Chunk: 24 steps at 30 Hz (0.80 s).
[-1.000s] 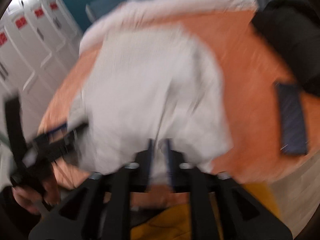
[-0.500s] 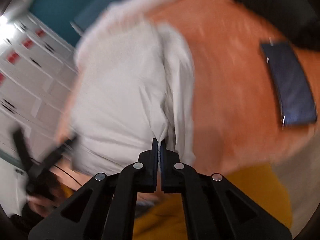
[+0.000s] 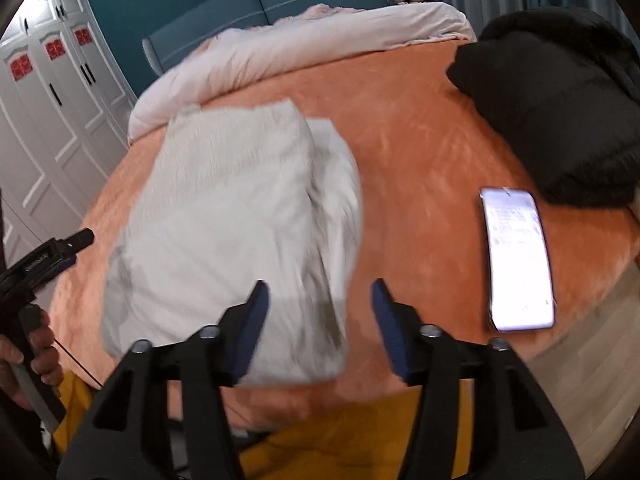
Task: Fold large clothes
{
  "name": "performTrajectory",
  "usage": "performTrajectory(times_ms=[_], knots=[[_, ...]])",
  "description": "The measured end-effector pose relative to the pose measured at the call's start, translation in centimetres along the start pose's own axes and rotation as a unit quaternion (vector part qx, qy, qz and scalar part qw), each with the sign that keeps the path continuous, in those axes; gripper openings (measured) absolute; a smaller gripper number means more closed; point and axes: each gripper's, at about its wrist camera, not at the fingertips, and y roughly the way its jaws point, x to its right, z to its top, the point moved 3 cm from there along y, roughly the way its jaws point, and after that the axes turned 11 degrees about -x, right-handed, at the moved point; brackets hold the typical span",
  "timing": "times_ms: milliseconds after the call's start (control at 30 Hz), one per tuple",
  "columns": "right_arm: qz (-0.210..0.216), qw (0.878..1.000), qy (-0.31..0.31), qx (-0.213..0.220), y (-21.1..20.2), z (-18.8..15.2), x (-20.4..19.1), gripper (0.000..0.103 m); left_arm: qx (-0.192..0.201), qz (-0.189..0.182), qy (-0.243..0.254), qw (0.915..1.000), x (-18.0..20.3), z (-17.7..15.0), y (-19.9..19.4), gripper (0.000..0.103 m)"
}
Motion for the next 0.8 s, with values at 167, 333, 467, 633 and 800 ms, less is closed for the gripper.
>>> performTrajectory(times_ms=[167, 333, 467, 633, 800], knots=[[-0.014, 1.000, 0.015, -0.005, 2.6, 3.7, 0.4, 0.080, -0.047, -0.038, -0.053, 0.9968, -0.3, 3.0, 3.4, 0.082], [0.024, 0.996, 0.055, -0.067, 8.3, 4.4, 2.0, 0.086, -0.100, -0.070, -0.069, 0.9901, -0.2, 3.0, 7.5, 0.085], [0.079, 0.988, 0.090, -0.096, 10.8, 4.1, 3.2, 0.093, -0.100, -0.094, -0.079, 0.9874, -0.7, 3.0, 8.9, 0.098], [0.170, 0.967, 0.142, -0.125, 13.7, 3.3, 4.5, 0.094, -0.139, -0.176, -0.131, 0.9657, -1.8, 3.2, 11.6, 0.098], [0.178, 0.969, 0.129, -0.115, 14.3, 3.5, 3.6, 0.094, -0.150, -0.201, -0.131, 0.9591, -1.9, 3.5, 12.5, 0.098]])
